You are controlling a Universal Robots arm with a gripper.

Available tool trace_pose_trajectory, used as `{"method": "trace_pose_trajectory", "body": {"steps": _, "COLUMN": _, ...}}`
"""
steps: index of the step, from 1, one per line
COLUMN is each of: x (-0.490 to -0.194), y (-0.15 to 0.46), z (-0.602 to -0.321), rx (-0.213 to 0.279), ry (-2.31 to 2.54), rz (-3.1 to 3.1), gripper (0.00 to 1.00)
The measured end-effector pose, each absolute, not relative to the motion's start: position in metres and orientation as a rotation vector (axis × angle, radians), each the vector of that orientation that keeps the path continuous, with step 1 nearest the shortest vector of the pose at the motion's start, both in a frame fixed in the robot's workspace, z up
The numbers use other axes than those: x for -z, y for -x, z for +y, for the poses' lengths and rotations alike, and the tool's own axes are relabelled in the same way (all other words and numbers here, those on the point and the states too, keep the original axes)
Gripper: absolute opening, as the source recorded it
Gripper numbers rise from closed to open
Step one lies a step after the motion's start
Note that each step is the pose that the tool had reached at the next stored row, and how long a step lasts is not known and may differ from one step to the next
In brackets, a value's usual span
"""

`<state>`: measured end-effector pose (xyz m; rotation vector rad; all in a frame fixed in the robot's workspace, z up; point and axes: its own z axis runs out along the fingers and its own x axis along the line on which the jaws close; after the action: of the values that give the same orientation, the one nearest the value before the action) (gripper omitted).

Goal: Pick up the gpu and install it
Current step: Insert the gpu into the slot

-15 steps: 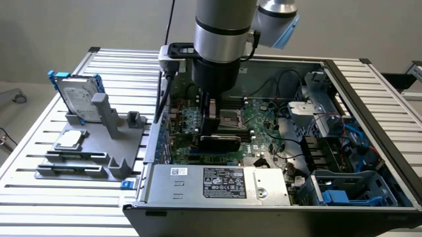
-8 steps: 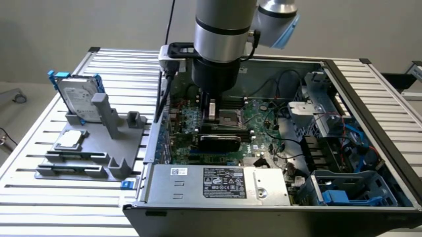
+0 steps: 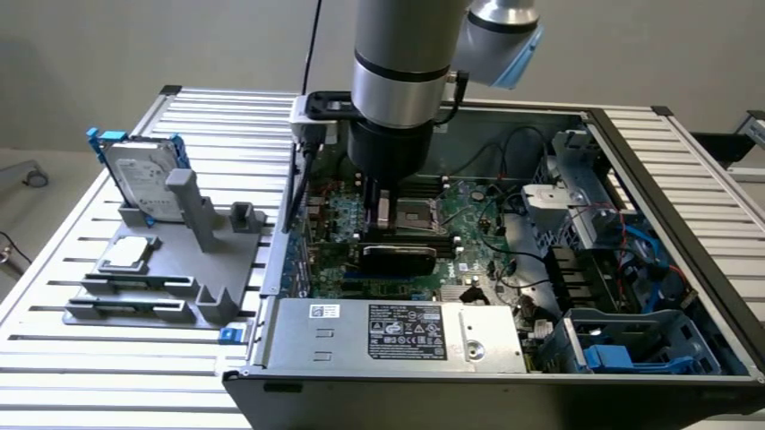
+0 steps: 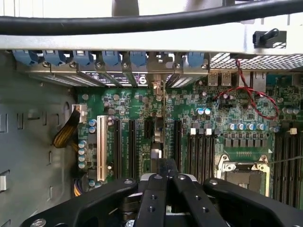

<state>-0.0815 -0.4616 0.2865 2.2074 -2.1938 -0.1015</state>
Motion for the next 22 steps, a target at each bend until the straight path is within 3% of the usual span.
{"method": "trace_pose_trajectory", "body": {"steps": 22, "x": -0.272, "y": 0.081, "z": -0.457, "rx": 0.102, "ry": -2.206, "rz": -2.195, "gripper": 0.11}}
